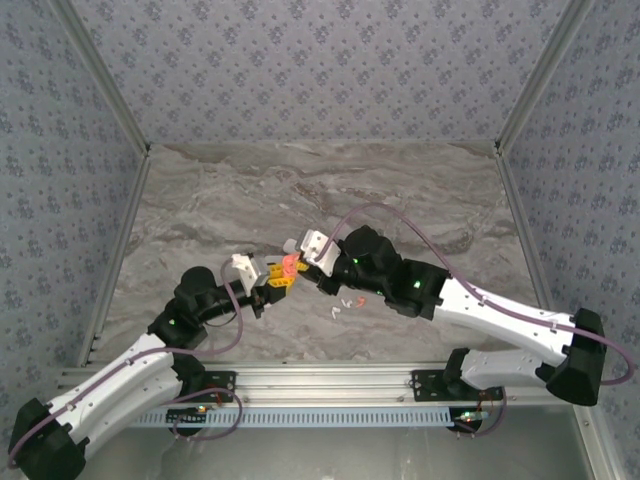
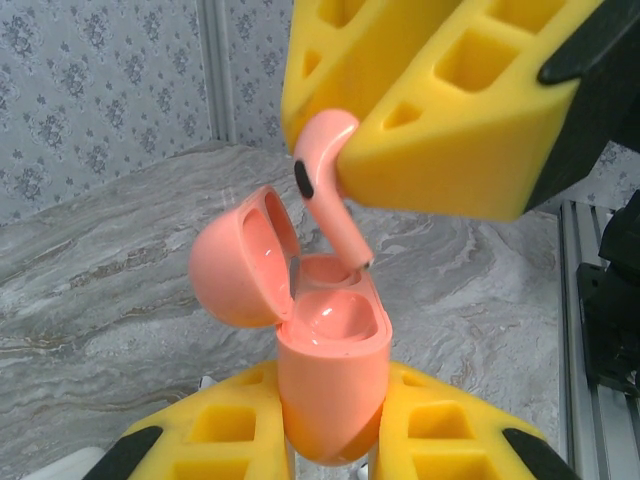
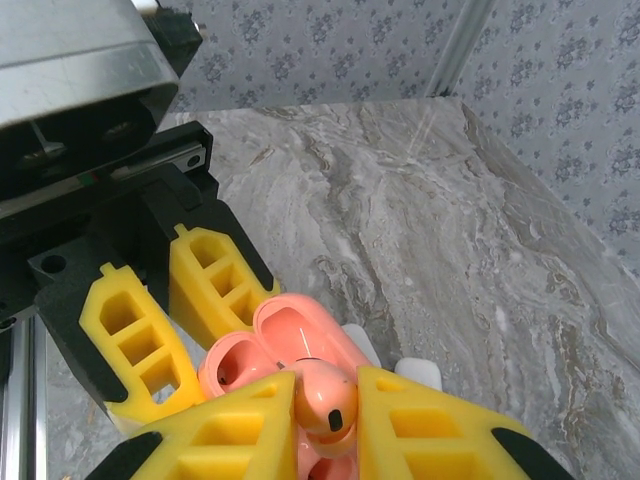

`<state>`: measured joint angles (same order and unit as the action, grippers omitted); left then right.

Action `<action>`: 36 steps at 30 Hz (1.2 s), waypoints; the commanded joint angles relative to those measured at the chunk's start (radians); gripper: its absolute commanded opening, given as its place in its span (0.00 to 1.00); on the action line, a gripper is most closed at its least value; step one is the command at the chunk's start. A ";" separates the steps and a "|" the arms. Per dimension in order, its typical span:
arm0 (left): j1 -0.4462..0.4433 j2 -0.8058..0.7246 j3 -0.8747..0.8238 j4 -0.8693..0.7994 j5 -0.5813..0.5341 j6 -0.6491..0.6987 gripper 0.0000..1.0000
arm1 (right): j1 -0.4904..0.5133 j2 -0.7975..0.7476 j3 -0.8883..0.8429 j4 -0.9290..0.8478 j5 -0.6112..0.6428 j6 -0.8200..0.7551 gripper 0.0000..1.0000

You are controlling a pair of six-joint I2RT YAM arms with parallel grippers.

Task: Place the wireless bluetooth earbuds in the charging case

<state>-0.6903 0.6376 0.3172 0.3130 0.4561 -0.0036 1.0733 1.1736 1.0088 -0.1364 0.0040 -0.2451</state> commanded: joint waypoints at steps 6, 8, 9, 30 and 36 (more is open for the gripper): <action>-0.008 -0.003 0.045 0.047 0.018 -0.012 0.00 | 0.022 0.032 0.045 0.033 -0.012 -0.008 0.21; -0.008 -0.003 0.045 0.048 0.018 -0.013 0.00 | 0.023 0.037 0.047 0.034 -0.018 -0.006 0.21; -0.009 -0.003 0.046 0.049 0.018 -0.013 0.00 | 0.025 0.040 0.047 0.035 -0.019 -0.006 0.21; -0.008 -0.007 0.044 0.049 0.018 -0.016 0.00 | -0.028 0.031 0.090 -0.073 -0.222 0.063 0.41; -0.008 -0.010 0.039 0.048 0.010 -0.015 0.00 | -0.109 -0.037 0.101 -0.092 -0.239 0.186 0.49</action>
<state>-0.6960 0.6369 0.3172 0.3180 0.4629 -0.0120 1.0058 1.1889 1.0733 -0.2016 -0.2031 -0.1528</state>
